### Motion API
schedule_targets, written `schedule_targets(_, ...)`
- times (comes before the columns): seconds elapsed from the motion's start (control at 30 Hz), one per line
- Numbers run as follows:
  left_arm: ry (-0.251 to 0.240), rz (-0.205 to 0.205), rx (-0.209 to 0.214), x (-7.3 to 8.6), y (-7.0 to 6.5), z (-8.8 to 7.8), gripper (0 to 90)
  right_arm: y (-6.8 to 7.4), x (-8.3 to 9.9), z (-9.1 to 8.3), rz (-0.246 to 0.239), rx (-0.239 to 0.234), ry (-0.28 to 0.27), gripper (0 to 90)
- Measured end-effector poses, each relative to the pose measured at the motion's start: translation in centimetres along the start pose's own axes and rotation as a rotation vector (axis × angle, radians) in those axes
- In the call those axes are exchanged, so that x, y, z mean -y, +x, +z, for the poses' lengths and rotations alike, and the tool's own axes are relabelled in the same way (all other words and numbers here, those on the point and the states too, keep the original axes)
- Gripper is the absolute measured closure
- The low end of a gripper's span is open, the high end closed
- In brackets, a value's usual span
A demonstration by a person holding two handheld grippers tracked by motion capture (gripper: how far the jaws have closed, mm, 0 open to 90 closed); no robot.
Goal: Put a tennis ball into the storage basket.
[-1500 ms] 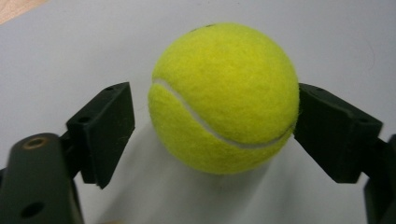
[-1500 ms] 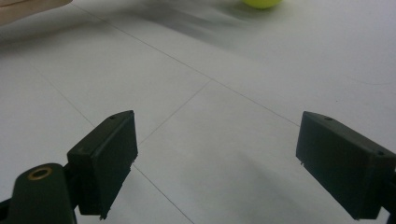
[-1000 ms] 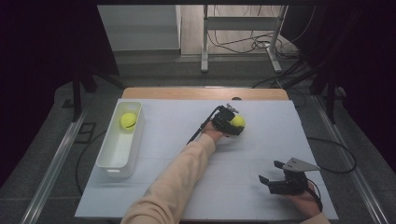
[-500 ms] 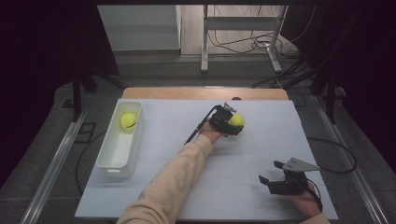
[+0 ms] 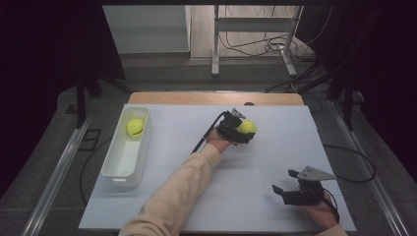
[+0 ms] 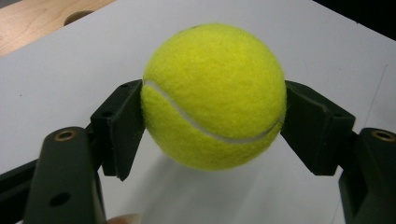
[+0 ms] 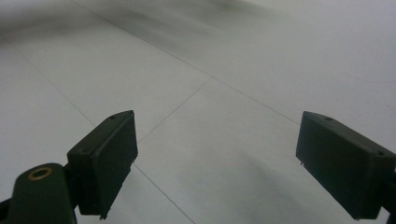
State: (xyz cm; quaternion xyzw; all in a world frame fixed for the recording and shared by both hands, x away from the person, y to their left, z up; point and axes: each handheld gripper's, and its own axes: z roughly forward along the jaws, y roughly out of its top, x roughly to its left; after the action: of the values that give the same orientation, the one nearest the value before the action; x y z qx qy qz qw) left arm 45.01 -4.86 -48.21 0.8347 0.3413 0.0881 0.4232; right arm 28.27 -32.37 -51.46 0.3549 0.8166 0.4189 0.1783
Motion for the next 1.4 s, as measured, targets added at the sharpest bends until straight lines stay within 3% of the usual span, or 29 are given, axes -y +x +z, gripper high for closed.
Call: schedule_targets(1.4,-0.047,0.023,0.005,0.9,-0.8,-3.6,26.5,0.0,0.0,0.0,0.0,0.006,0.005,13.2)
